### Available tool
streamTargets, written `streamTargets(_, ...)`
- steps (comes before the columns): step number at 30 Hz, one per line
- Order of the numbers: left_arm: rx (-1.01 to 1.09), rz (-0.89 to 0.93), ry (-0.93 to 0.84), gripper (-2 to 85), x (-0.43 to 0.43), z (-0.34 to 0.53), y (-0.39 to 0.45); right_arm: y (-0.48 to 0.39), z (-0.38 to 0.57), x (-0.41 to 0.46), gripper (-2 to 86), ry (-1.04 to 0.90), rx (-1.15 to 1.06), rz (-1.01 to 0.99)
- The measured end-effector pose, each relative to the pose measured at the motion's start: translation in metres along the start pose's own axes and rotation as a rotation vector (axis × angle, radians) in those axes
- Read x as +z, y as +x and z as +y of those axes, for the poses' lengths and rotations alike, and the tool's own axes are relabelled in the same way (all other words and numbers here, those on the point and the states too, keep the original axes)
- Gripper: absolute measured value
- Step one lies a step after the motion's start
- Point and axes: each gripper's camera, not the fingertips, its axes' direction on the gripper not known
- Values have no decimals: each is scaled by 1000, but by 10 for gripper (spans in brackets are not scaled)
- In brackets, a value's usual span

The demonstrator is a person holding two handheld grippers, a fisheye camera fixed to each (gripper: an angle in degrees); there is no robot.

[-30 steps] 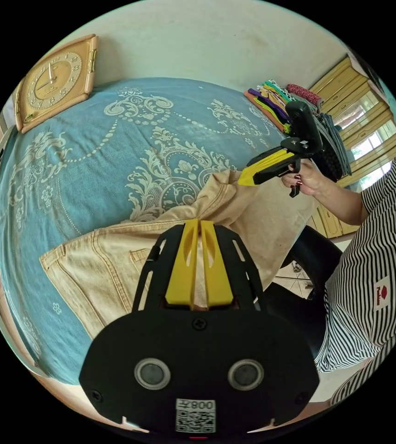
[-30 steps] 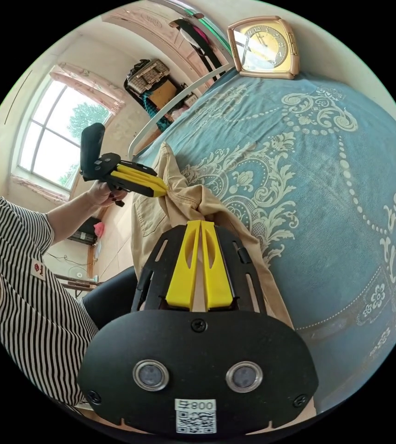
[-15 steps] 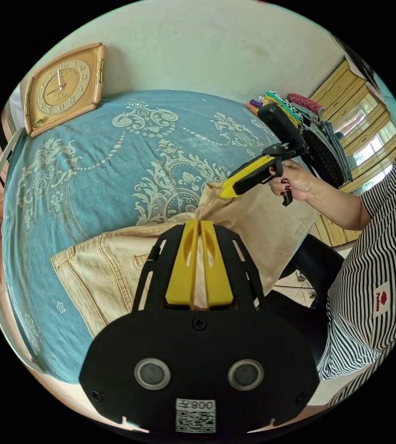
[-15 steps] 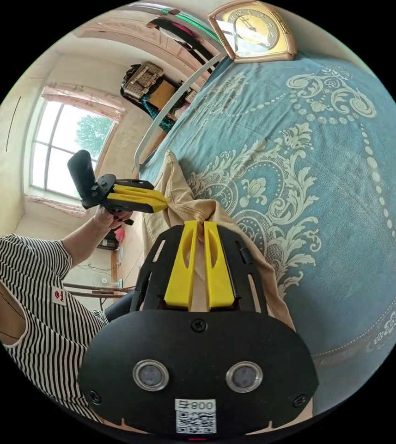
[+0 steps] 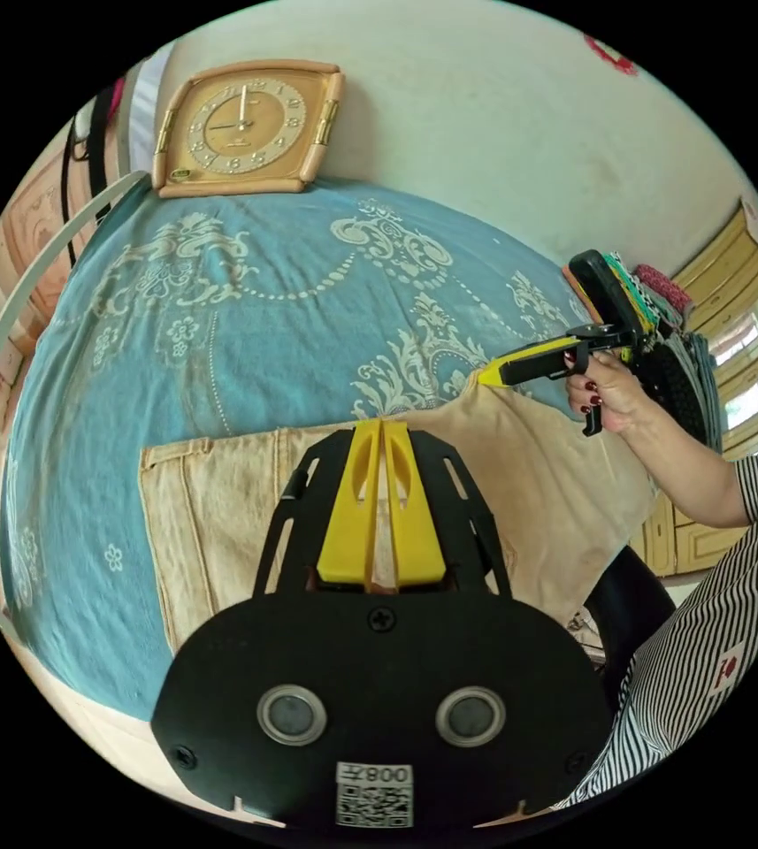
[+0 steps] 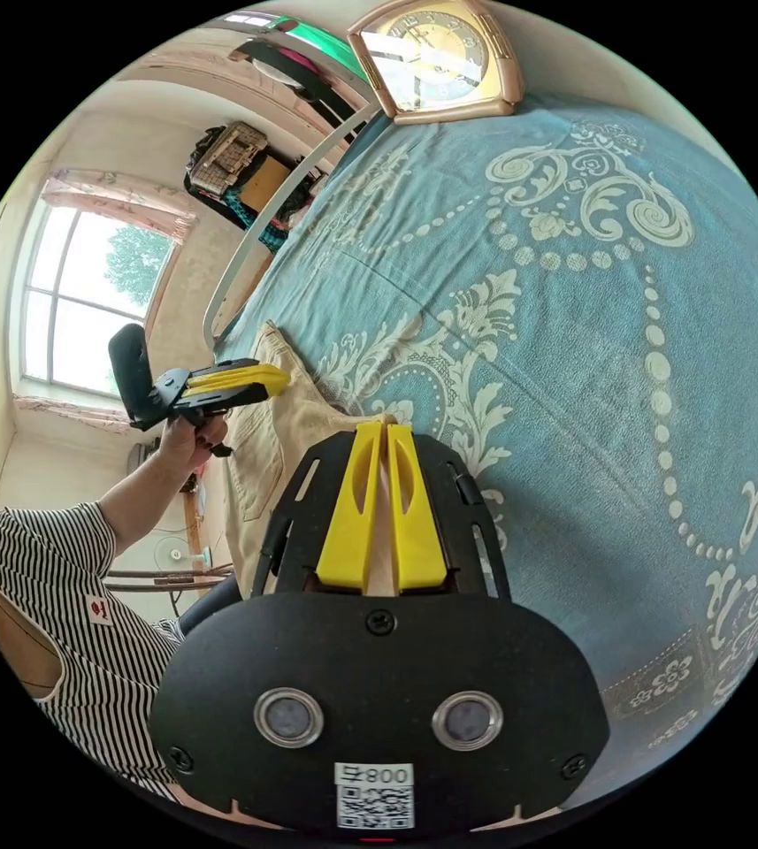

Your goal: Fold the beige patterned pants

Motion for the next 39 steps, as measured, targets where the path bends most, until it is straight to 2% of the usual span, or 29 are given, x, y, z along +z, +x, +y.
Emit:
streamTargets(4,-96,-117,-55,2,-8,26,-24,-4,4,2,8,28,-8,-12)
streamTargets(7,-109,-95,-47,2,-12,38,-33,-9,15,-2,6,99,19,-2)
streamTargets(11,-91,-193,4,2,-32,53,-29,-34,39,-20,3,203,19,100)
streamTargets(16,-131,-219,-20,2,-24,70,-47,-90,58,15,2,148,-79,245)
streamTargets(18,-155,-193,-32,2,-27,74,-52,-101,54,60,1,35,-95,381)
streamTargets(20,-156,-215,-62,2,-31,78,-51,-112,60,66,1,89,-121,429)
streamTargets(22,-125,-237,-47,2,-37,82,-42,-117,62,67,2,97,-116,412)
streamTargets(24,-74,-163,-14,2,-43,88,-26,-123,58,59,2,37,-69,383)
streamTargets(26,2,-74,-5,2,-44,100,-3,-138,65,43,2,122,-71,383)
streamTargets(28,39,-95,-35,2,-38,112,10,-156,70,33,2,192,-87,357)
streamTargets(30,46,-142,-98,2,-28,123,14,-174,65,45,1,164,-120,320)
streamTargets(31,25,-175,-145,2,-22,132,11,-176,62,53,1,140,-121,326)
streamTargets(34,-82,-120,-109,2,-40,154,-3,-174,43,92,1,-12,-105,365)
streamTargets(37,-170,-184,-40,2,-67,183,-16,-189,39,82,1,-1,-73,362)
streamTargets(39,-232,-226,-54,2,-71,200,-28,-214,45,69,1,90,-102,406)
